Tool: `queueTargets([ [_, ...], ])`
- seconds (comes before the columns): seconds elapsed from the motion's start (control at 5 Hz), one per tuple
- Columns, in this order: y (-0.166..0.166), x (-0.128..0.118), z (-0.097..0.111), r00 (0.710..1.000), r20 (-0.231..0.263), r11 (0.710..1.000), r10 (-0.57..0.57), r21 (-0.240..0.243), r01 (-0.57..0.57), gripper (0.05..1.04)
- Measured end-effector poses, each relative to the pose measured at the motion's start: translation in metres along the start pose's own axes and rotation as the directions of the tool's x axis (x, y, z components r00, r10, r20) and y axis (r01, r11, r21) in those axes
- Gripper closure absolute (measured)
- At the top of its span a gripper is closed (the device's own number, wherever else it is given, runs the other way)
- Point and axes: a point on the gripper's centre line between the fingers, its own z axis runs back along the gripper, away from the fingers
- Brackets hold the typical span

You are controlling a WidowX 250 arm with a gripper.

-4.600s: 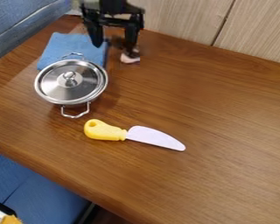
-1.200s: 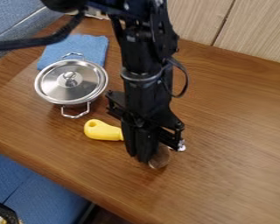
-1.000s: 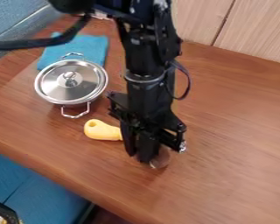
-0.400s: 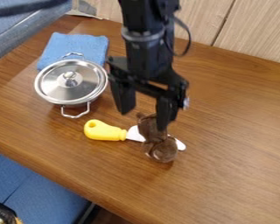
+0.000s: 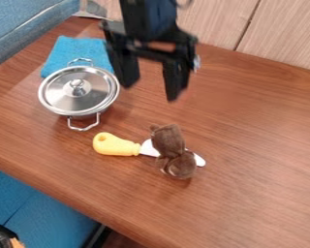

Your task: Move the stuffed toy to the bottom-right side of the knife

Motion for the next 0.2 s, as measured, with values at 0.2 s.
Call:
queueTargets([
  [0.2, 0.0003, -0.0008, 0.0012, 1.0, -0.003, 1.0, -0.002, -0.001, 0.002, 0.084],
])
